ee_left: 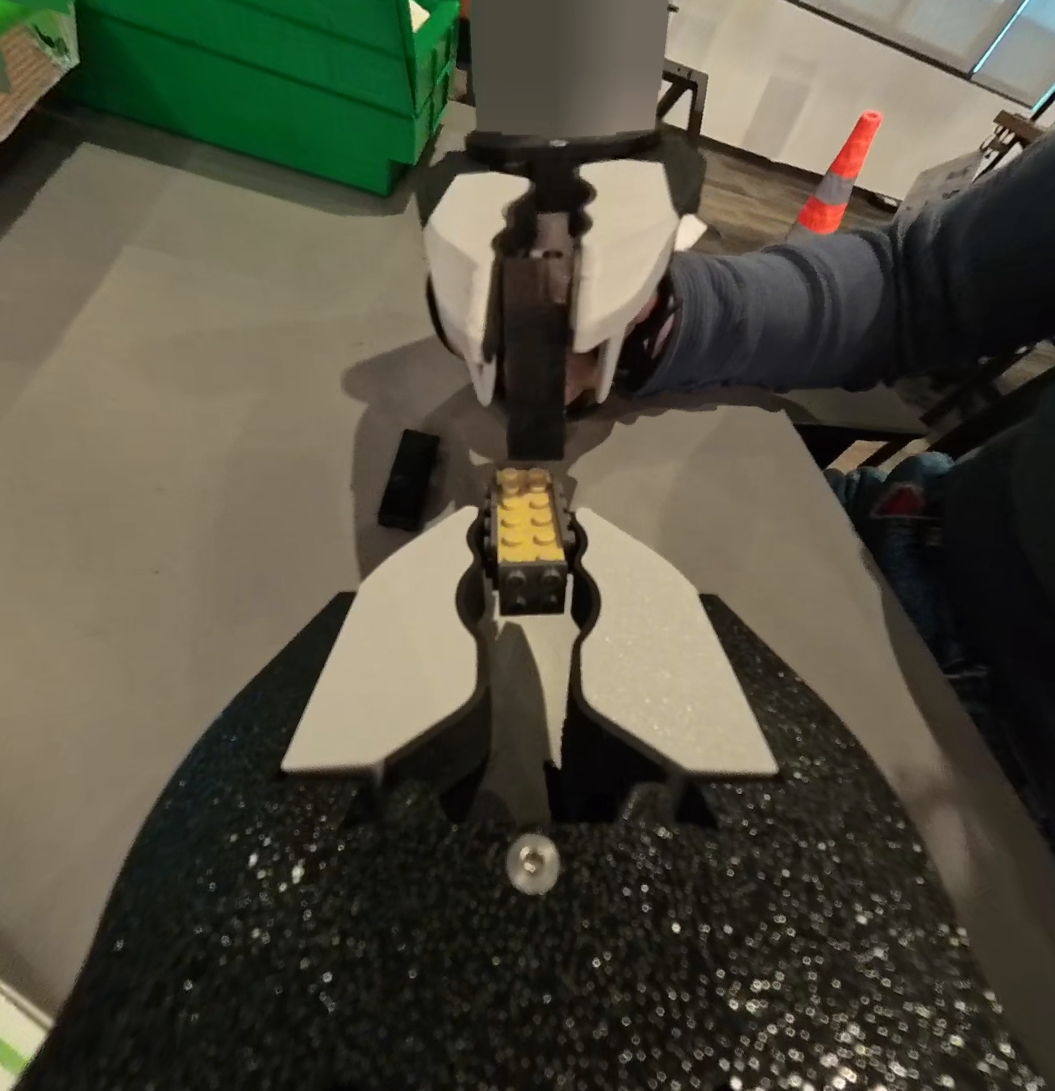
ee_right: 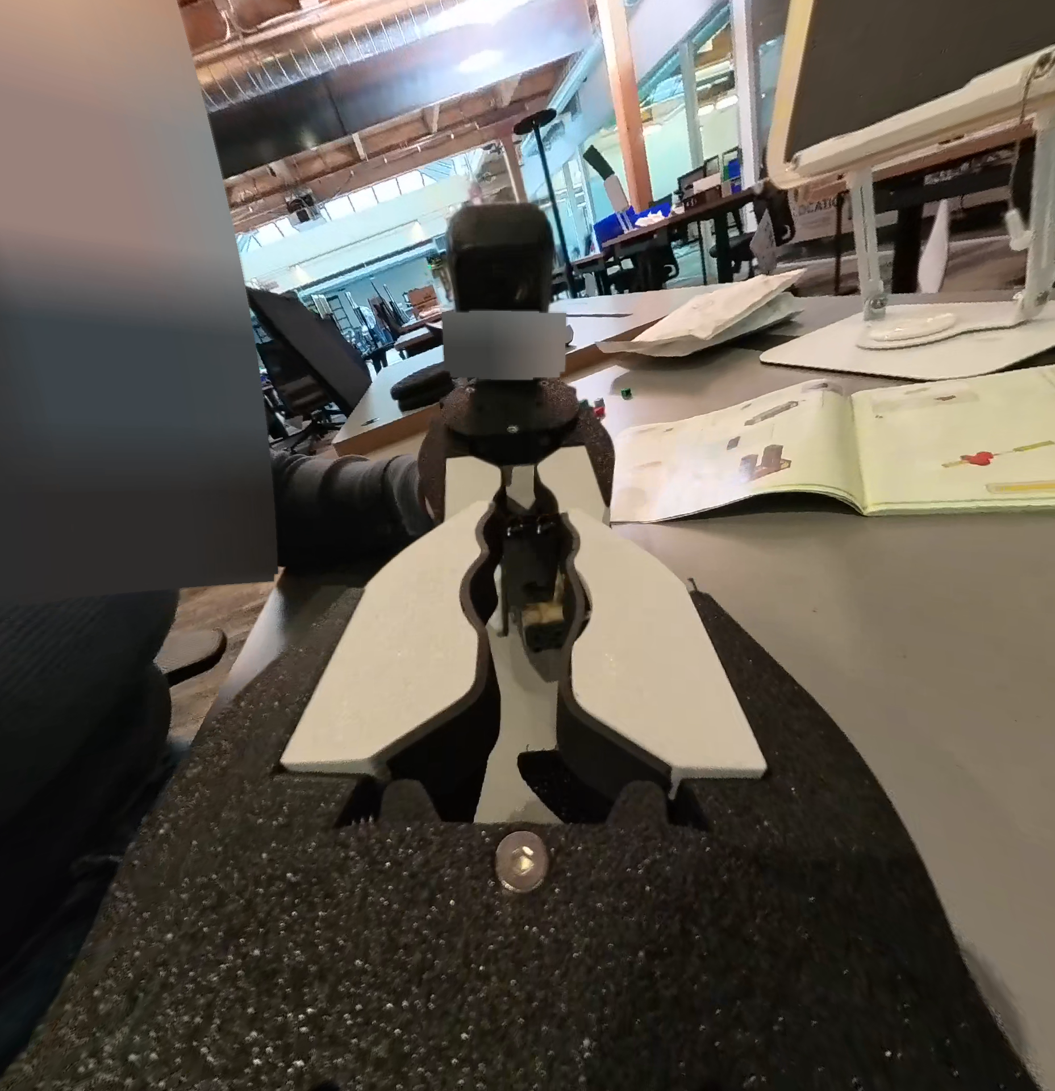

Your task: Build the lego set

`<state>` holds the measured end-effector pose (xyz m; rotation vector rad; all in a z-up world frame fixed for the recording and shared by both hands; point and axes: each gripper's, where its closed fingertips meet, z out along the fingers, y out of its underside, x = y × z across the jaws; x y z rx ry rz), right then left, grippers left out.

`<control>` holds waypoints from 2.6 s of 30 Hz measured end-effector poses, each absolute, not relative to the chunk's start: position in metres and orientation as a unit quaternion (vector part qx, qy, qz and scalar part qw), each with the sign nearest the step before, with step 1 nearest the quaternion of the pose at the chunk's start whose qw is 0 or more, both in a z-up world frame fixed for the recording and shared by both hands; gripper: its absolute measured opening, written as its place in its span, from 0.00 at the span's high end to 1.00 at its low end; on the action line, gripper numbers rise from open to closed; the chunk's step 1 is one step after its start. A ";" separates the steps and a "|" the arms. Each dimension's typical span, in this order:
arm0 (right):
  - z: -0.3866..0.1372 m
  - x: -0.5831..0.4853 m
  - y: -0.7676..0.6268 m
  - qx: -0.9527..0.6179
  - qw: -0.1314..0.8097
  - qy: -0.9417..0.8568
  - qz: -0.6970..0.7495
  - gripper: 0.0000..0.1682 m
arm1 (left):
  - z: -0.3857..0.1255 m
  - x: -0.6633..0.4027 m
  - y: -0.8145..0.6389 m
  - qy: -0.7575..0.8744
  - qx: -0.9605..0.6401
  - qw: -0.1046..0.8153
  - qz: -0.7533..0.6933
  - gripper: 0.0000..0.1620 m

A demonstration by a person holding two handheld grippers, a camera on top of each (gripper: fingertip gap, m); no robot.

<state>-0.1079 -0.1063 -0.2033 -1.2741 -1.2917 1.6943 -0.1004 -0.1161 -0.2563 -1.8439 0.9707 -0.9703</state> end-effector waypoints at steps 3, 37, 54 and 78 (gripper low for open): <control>-0.204 -0.111 -0.105 -0.489 0.322 -0.493 0.643 0.90 | -0.256 -0.099 -0.116 0.394 -0.728 0.414 -0.379 0.84; -0.275 -0.065 -0.098 -0.540 0.272 -0.691 0.396 0.90 | -0.239 -0.103 -0.120 0.419 -0.676 0.484 -0.365 0.84; -0.263 -0.067 -0.087 -0.539 0.322 -0.679 0.380 0.77 | -0.237 -0.102 -0.122 0.418 -0.671 0.485 -0.374 0.84; -0.210 -0.100 -0.140 -0.442 0.353 -0.658 0.497 0.90 | -0.210 -0.090 -0.138 0.442 -0.601 0.533 -0.399 0.84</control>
